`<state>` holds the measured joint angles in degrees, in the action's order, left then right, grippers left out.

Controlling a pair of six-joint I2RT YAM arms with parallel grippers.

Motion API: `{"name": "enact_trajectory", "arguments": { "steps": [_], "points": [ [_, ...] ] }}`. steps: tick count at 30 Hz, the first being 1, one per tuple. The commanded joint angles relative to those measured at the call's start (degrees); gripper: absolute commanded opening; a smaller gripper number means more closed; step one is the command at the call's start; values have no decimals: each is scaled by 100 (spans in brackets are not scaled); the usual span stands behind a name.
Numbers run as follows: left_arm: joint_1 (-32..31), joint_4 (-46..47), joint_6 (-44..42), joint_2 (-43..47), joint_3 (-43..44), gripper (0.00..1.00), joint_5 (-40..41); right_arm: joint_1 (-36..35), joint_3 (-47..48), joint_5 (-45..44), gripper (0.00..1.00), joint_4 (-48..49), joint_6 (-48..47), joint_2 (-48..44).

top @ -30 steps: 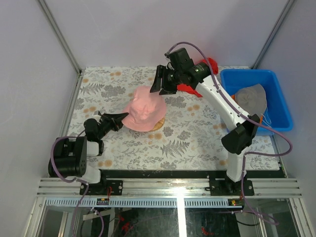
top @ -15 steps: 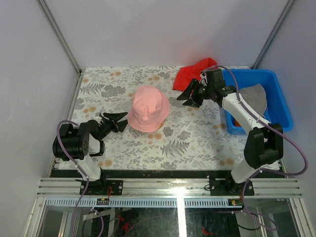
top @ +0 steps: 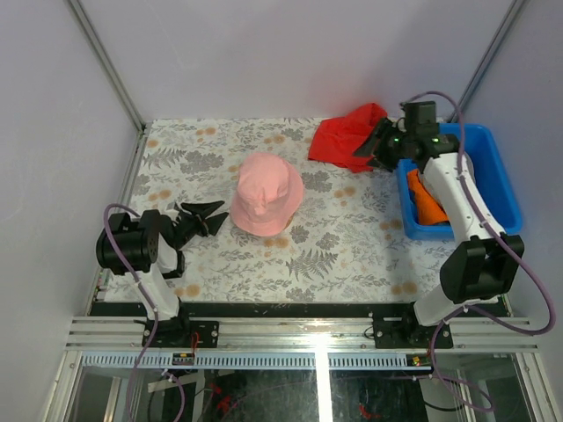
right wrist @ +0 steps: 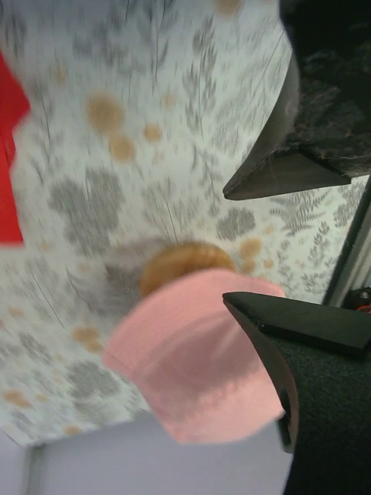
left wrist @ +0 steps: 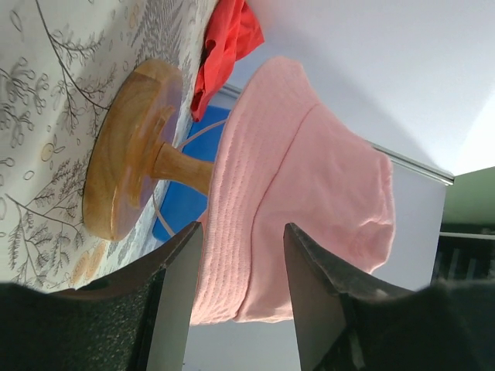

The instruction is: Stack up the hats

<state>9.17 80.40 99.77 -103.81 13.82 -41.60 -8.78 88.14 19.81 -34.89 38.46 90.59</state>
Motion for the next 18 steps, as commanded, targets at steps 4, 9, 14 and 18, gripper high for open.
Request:
{"name": "enact_trajectory", "arguments": {
  "steps": [4, 9, 14, 18],
  "points": [
    [651, -1651, -1248, 909, 213, 45, -514, 1296, 393, -1243, 58, -1264, -836, -41],
    [738, -5929, -3713, 2311, 1417, 52, 174, 1746, 1070, -2217, 59, -1778, -1437, 430],
    [761, -6498, -4052, 2514, 1939, 54, 207, 1774, 1892, -2732, 59, -2065, -1785, 1382],
    [757, -6111, -3730, 2246, 1929, 54, -25, 1766, 2719, -2961, 56, -2285, -1824, 2171]
  ]
}}
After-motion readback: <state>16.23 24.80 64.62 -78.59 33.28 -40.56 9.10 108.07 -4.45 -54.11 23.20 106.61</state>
